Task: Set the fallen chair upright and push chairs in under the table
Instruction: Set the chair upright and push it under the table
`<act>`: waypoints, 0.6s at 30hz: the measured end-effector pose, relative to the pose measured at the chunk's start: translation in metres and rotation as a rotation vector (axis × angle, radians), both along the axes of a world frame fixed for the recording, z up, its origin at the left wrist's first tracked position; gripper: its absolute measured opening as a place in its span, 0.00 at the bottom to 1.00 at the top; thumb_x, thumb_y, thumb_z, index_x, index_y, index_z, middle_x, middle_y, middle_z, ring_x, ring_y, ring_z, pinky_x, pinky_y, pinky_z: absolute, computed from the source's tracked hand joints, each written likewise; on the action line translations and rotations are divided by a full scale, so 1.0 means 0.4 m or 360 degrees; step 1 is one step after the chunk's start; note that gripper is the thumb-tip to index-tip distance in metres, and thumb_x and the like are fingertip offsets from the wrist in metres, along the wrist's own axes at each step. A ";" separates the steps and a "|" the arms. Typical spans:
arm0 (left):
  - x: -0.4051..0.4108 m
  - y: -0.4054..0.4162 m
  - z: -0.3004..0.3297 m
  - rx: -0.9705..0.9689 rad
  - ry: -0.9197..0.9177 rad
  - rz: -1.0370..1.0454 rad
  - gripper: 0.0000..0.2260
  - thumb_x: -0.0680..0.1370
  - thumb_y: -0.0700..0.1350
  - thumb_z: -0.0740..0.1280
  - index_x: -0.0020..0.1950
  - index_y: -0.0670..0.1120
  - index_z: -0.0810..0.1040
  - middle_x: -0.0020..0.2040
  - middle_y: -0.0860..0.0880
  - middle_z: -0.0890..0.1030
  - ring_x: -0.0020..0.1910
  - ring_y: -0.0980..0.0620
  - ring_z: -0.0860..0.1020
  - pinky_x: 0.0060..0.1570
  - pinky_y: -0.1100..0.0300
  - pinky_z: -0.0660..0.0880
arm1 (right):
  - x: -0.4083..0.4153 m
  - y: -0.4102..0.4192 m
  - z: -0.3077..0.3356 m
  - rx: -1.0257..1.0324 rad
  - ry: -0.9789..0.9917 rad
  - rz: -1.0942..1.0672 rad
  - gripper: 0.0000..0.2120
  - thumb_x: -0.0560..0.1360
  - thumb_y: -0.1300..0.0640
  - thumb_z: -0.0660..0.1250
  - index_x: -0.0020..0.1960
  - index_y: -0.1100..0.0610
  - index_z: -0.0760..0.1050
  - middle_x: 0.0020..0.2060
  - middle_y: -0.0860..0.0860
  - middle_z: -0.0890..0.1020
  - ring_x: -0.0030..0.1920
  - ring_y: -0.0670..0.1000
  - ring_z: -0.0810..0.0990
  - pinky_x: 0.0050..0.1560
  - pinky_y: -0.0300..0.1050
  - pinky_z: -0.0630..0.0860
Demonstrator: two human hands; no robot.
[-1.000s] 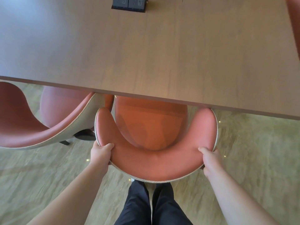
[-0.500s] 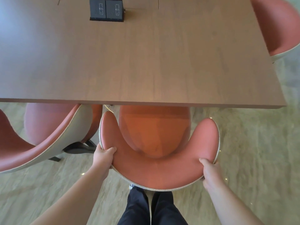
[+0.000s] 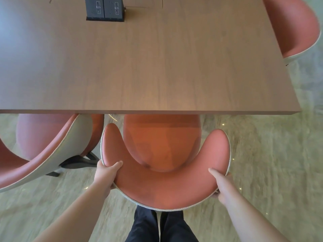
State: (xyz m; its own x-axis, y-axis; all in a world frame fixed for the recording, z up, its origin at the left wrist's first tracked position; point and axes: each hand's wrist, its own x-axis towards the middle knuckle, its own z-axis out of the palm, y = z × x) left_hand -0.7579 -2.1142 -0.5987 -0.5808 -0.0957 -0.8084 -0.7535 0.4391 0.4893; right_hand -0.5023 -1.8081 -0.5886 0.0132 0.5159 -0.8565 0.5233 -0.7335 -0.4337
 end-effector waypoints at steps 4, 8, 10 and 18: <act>-0.054 0.006 -0.003 0.0173 -0.0077 0.0126 0.34 0.69 0.52 0.83 0.70 0.53 0.72 0.60 0.45 0.83 0.55 0.38 0.85 0.42 0.33 0.84 | -0.023 0.048 -0.003 -0.0053 0.0049 -0.0041 0.33 0.66 0.47 0.81 0.67 0.47 0.71 0.56 0.52 0.84 0.53 0.58 0.85 0.42 0.58 0.83; -0.075 0.021 -0.018 0.0087 -0.0017 0.0176 0.30 0.73 0.41 0.80 0.72 0.48 0.73 0.61 0.41 0.83 0.55 0.36 0.84 0.51 0.33 0.83 | -0.030 0.065 -0.020 -0.0128 0.0101 -0.0036 0.26 0.71 0.58 0.77 0.67 0.54 0.74 0.54 0.55 0.85 0.50 0.56 0.85 0.39 0.49 0.78; -0.066 0.022 -0.017 0.0027 0.0080 0.0155 0.24 0.74 0.38 0.76 0.68 0.48 0.75 0.58 0.42 0.83 0.53 0.38 0.84 0.49 0.41 0.83 | -0.027 0.068 -0.026 -0.0015 0.0087 -0.0047 0.23 0.73 0.63 0.73 0.66 0.53 0.73 0.53 0.55 0.85 0.50 0.57 0.84 0.40 0.50 0.78; -0.072 0.020 0.011 0.0005 0.0311 0.0094 0.13 0.75 0.36 0.71 0.54 0.52 0.79 0.49 0.45 0.85 0.45 0.43 0.84 0.35 0.55 0.78 | -0.037 0.064 -0.027 0.0238 0.0113 -0.0065 0.12 0.72 0.67 0.70 0.49 0.51 0.75 0.51 0.57 0.84 0.51 0.61 0.83 0.59 0.63 0.78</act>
